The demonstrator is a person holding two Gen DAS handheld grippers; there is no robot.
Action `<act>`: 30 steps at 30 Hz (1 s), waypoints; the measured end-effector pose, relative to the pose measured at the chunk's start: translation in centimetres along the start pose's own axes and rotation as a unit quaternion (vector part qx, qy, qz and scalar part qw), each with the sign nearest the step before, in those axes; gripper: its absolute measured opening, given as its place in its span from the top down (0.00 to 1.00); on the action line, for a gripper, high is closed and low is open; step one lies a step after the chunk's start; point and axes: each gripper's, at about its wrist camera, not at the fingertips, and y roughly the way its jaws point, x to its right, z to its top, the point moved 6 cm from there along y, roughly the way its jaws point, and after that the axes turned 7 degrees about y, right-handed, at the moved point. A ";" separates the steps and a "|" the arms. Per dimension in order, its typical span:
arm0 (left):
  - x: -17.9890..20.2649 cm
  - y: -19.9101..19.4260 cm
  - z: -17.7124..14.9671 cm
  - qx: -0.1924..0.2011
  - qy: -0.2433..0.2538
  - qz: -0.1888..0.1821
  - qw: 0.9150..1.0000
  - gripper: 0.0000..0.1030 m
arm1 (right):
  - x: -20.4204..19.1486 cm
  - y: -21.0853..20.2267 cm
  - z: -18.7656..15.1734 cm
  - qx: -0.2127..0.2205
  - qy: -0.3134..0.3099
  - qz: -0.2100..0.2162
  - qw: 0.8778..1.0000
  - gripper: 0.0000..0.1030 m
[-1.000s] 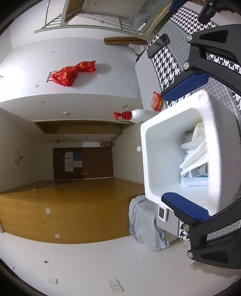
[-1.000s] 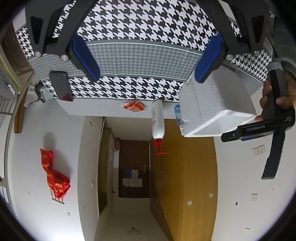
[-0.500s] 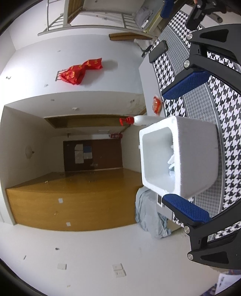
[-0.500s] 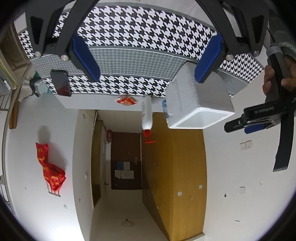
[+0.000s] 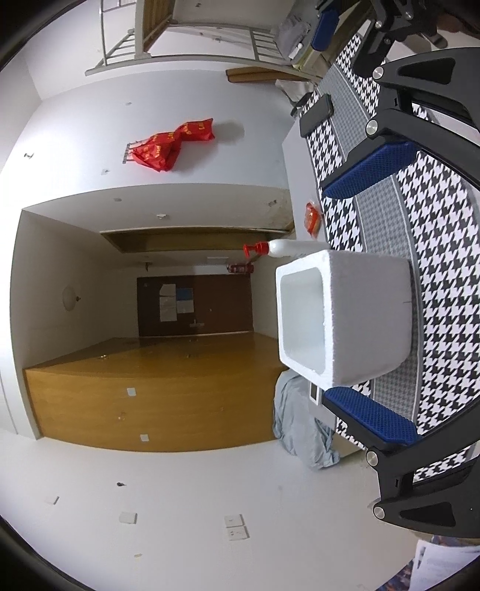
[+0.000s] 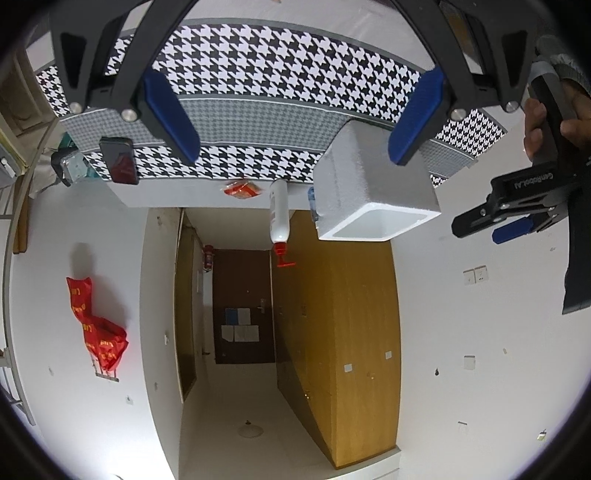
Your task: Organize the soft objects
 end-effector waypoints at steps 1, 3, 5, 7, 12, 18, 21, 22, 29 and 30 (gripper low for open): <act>0.1 -0.3 -0.1 0.001 0.000 0.000 1.000 0.01 | -0.2 -0.2 -0.1 0.001 -0.002 0.002 1.000 0.00; 0.3 -0.9 -0.5 0.002 -0.001 -0.002 1.000 0.01 | -0.5 -0.8 -0.4 0.003 -0.006 0.002 1.000 0.00; 0.4 -1.5 -0.9 0.003 -0.003 -0.004 1.000 0.01 | -0.8 -1.3 -0.7 0.009 -0.006 0.002 1.000 0.00; 0.4 -2.3 -1.5 0.007 -0.011 -0.004 1.000 0.01 | -0.9 -1.6 -1.0 0.011 -0.002 0.003 1.000 0.00; 1.0 -3.7 -3.2 0.006 -0.016 -0.007 1.000 0.01 | -1.3 -2.7 -2.1 0.019 0.004 0.006 1.000 0.00; 1.0 -5.3 -4.8 0.013 -0.031 -0.004 0.999 0.01 | -2.5 -3.3 -3.5 0.018 -0.011 0.010 1.000 0.00; 1.1 -6.1 -5.4 0.017 -0.030 -0.002 0.999 0.01 | -2.9 -3.8 -3.9 0.023 -0.013 0.013 1.000 0.00; 1.2 -6.3 -5.5 0.019 -0.031 -0.001 0.999 0.01 | -3.0 -3.9 -4.0 0.025 -0.013 0.015 0.999 0.00; 1.3 -7.5 -6.8 0.025 -0.034 0.003 0.999 0.01 | -3.6 -4.7 -4.9 0.033 -0.016 0.017 0.999 0.00; 1.4 -7.6 -6.9 0.026 -0.033 0.004 0.999 0.01 | -3.7 -4.7 -5.1 0.032 -0.015 0.018 0.999 0.00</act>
